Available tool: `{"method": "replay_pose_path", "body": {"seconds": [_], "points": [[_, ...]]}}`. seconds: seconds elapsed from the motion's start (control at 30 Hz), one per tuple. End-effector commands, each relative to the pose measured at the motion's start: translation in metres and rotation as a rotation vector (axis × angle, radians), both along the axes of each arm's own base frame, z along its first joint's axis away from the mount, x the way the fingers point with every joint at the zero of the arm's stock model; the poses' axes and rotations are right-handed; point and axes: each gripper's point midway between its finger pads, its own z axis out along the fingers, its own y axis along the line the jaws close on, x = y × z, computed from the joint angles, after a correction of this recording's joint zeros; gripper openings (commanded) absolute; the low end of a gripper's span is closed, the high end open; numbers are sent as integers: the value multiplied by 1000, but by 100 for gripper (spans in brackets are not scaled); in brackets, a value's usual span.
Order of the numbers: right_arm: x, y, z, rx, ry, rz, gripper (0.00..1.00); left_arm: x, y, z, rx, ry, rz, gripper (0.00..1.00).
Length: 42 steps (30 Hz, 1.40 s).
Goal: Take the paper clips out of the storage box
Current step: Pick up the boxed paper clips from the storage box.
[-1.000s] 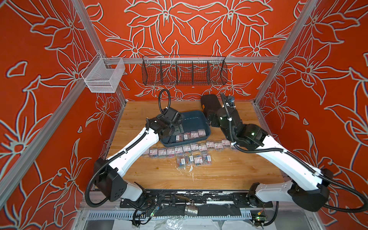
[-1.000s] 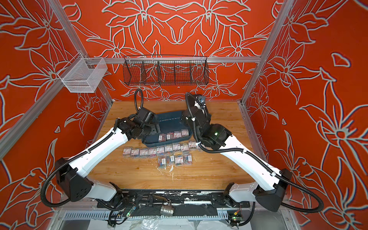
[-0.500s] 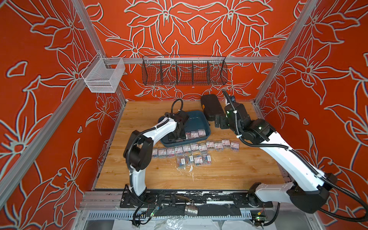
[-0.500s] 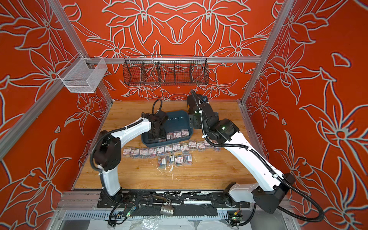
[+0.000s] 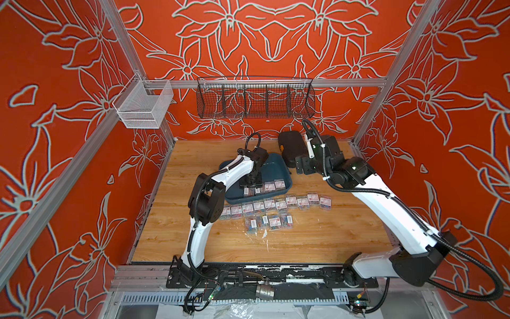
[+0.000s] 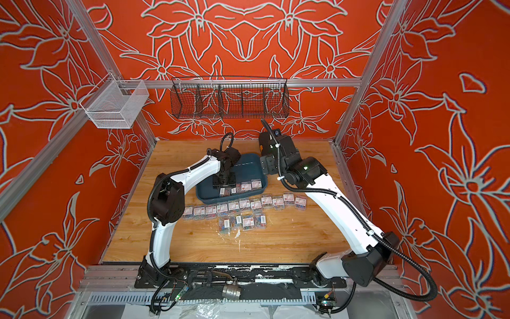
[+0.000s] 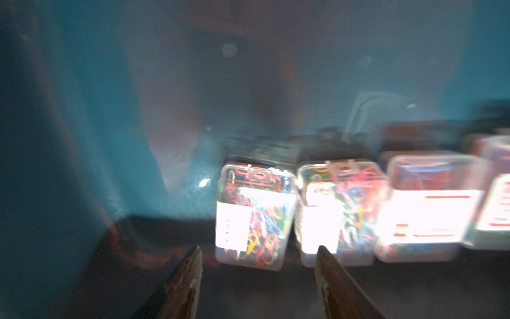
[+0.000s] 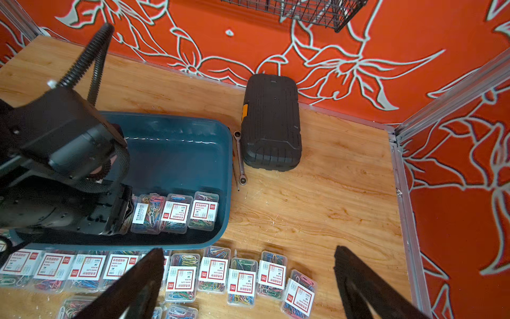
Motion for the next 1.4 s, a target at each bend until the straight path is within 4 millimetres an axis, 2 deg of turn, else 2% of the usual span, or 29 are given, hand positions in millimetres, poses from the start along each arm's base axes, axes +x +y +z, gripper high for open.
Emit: {"method": "replay_pose_path", "body": {"seconds": [0.0, 0.3, 0.47, 0.5, 0.57, 0.63, 0.7, 0.87, 1.0, 1.13, 1.23, 1.37], "points": [[2, -1, 16, 0, -36, 9, 98, -17, 15, -19, 63, 82, -12, 63], [0, -8, 21, -14, -50, -3, 98, -2, 9, -35, 23, 75, -65, 66], [-2, -7, 22, -5, -44, 3, 98, 5, 12, -47, 10, 94, -57, 67], [-3, -7, 22, -4, -42, 2, 98, 6, 12, -48, 6, 96, -55, 67], [-3, -7, 20, -3, -37, 4, 98, 7, 11, -47, -7, 96, -59, 58], [-3, -7, 20, 0, -35, -1, 98, 8, 9, -40, -17, 89, -62, 47], [-3, -7, 21, 12, -36, -6, 98, 9, 8, -28, -29, 74, -55, 41], [-5, 1, 14, 72, -8, 2, 98, 2, 11, 15, -57, 17, -18, 38], [-4, 6, 1, 95, 15, 5, 97, -15, 20, 52, -61, -30, 18, 36], [1, 11, -11, 91, 47, 6, 96, -47, 31, 80, -64, -42, 58, 33], [4, 16, -20, 88, 82, 15, 94, -79, 34, 87, -80, -45, 81, 33], [5, 28, -33, 99, 136, 57, 92, -123, 37, 79, -91, -25, 105, 33]]}}
